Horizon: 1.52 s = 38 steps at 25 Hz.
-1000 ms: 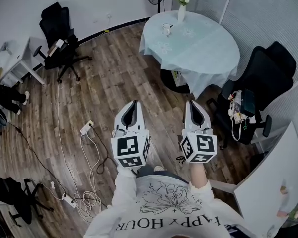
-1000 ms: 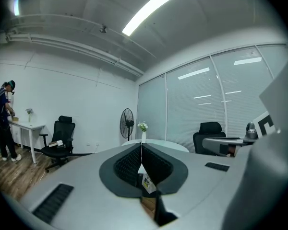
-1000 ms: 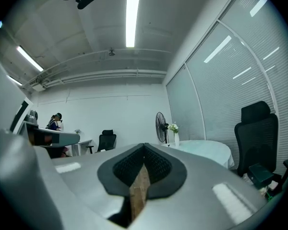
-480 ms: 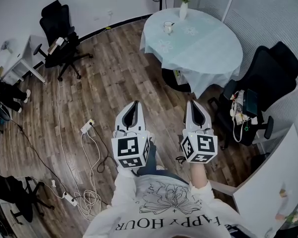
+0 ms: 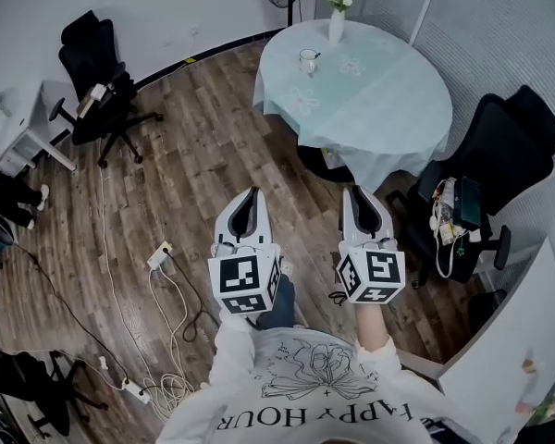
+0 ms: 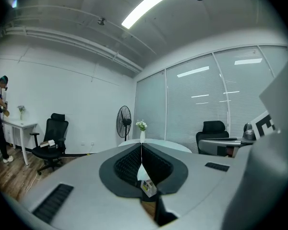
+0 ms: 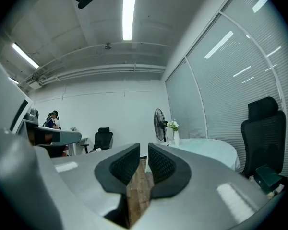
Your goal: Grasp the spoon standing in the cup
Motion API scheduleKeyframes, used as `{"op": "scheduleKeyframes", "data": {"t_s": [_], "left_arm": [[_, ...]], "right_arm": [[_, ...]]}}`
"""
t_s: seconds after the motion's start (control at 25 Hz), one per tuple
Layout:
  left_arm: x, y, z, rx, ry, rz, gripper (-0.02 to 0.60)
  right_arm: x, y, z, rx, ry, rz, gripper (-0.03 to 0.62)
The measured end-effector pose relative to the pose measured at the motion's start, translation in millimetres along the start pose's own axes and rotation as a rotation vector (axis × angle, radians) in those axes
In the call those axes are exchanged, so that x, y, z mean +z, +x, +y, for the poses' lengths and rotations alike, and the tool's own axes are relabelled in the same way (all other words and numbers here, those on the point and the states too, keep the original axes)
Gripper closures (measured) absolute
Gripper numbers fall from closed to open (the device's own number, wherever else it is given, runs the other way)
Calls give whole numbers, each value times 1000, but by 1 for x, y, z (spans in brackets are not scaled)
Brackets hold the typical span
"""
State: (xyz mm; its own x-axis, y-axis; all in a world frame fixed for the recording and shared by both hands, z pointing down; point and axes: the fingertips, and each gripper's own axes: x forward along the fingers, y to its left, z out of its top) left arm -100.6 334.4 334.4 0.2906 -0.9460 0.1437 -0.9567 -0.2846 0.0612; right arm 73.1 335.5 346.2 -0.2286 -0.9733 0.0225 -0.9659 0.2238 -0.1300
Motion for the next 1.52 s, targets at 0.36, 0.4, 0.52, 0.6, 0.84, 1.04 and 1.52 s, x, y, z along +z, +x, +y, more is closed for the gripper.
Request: {"op": "scheduleKeyframes", "data": {"t_s": [0.36, 0.4, 0.52, 0.6, 0.84, 1.04, 1.52], "left_arm": [[25, 84, 45, -45, -11, -5, 575], [26, 92, 49, -53, -11, -5, 575], [30, 116, 59, -75, -13, -7, 575], [32, 129, 67, -82, -12, -6, 575], [28, 155, 84, -96, -15, 13, 574], [24, 173, 92, -93, -20, 33, 575], [23, 236, 96, -67, -30, 51, 575]], "right_arm": [[10, 91, -1, -48, -5, 3, 531], [12, 100, -1, -54, -7, 1, 531], [14, 124, -2, -74, -9, -4, 531], [14, 139, -1, -84, -8, -4, 531], [7, 168, 0, -102, 6, 3, 531], [2, 182, -2, -107, 5, 22, 531], [0, 246, -34, -78, 10, 39, 531]]}}
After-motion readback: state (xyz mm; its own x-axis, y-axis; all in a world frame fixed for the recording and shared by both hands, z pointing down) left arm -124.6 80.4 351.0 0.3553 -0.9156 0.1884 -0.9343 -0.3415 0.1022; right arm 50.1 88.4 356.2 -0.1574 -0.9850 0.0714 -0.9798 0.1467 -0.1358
